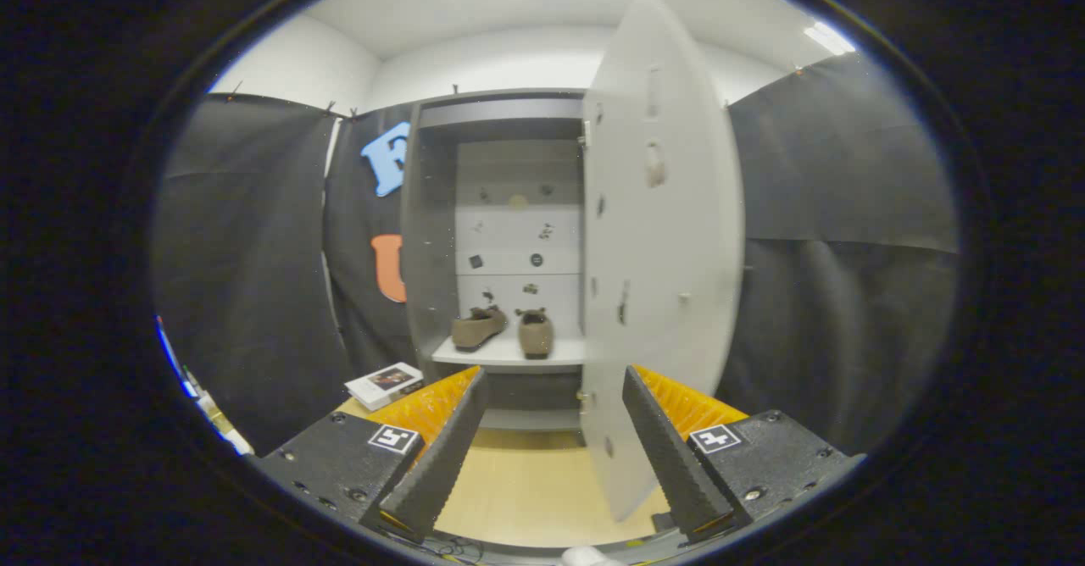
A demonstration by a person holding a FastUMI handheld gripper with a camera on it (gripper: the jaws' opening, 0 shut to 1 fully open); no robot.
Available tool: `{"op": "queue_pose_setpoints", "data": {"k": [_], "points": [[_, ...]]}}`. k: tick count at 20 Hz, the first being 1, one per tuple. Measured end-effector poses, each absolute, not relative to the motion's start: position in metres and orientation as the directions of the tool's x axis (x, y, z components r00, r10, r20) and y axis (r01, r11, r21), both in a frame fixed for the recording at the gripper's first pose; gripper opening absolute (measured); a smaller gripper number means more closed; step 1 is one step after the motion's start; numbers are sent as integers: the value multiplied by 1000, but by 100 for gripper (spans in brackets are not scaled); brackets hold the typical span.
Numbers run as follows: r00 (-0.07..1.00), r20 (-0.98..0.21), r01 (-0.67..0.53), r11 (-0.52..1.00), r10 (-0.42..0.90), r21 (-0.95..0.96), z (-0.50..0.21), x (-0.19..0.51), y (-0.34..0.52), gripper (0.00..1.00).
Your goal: Open the shoe cabinet door, grab the shoes and put them into the shoe cabinet, then close the shoe cabinet door.
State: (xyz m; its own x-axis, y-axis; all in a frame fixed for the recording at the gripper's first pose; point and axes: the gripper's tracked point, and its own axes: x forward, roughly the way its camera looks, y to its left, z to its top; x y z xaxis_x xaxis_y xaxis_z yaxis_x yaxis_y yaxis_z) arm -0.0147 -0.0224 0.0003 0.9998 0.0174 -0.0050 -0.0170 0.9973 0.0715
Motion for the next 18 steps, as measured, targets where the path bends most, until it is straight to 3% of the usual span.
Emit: {"op": "queue_pose_setpoints", "data": {"k": [5,8,18], "points": [[990,-3,139,983,-140,119,-9,-31,-123,100],[986,0,166,974,-168,152,-8,-21,-168,100],[998,4,-66,996,66,65,7,55,-182,100]]}}
